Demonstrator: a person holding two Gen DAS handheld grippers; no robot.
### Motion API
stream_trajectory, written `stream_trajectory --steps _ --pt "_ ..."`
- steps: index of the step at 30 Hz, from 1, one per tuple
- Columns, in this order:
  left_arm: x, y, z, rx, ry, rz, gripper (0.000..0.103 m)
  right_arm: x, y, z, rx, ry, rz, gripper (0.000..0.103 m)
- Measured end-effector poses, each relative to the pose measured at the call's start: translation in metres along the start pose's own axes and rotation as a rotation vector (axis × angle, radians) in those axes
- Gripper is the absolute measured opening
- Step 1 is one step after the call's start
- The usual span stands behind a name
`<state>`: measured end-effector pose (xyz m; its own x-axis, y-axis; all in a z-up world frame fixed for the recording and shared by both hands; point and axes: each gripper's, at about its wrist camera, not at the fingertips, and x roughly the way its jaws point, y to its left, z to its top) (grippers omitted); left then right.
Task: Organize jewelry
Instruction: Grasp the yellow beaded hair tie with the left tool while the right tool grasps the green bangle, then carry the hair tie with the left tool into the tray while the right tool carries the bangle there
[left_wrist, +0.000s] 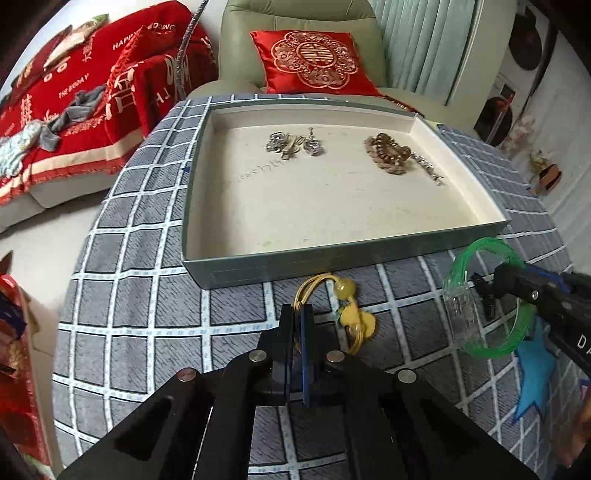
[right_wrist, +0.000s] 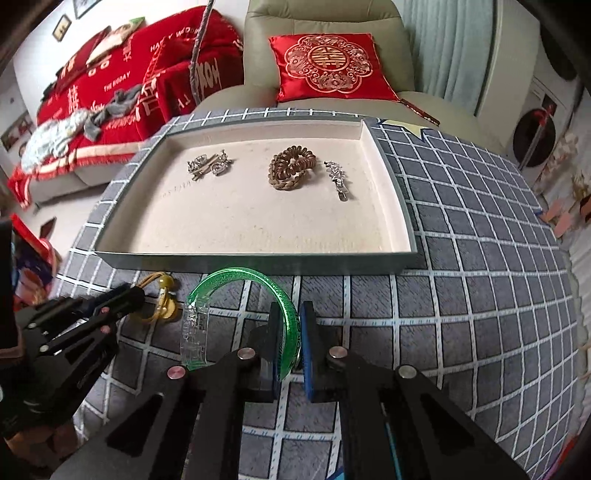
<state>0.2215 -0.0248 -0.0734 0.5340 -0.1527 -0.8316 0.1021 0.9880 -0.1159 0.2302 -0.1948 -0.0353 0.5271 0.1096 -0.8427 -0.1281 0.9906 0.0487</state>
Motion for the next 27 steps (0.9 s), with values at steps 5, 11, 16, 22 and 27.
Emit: stream_trajectory --steps 5,11,16,22,27 --pt "-0.015 0.0 -0.003 0.0 -0.035 -0.069 0.018 -0.01 -0.006 -0.006 0.041 -0.008 0.033 0.01" --pt "-0.045 -0.003 -0.003 0.04 -0.093 -0.11 0.018 -0.021 -0.013 -0.009 0.087 -0.017 0.07 0.01" --pt "-0.064 0.001 0.001 0.053 -0.129 -0.132 0.018 -0.029 -0.015 -0.008 0.106 -0.029 0.082 0.01" --pt "-0.074 0.015 0.005 0.03 -0.13 -0.158 0.018 -0.034 -0.017 -0.008 0.127 -0.033 0.098 0.01" --pt "-0.083 0.02 0.011 0.047 -0.157 -0.152 0.018 -0.037 -0.017 -0.005 0.125 -0.037 0.101 0.01"
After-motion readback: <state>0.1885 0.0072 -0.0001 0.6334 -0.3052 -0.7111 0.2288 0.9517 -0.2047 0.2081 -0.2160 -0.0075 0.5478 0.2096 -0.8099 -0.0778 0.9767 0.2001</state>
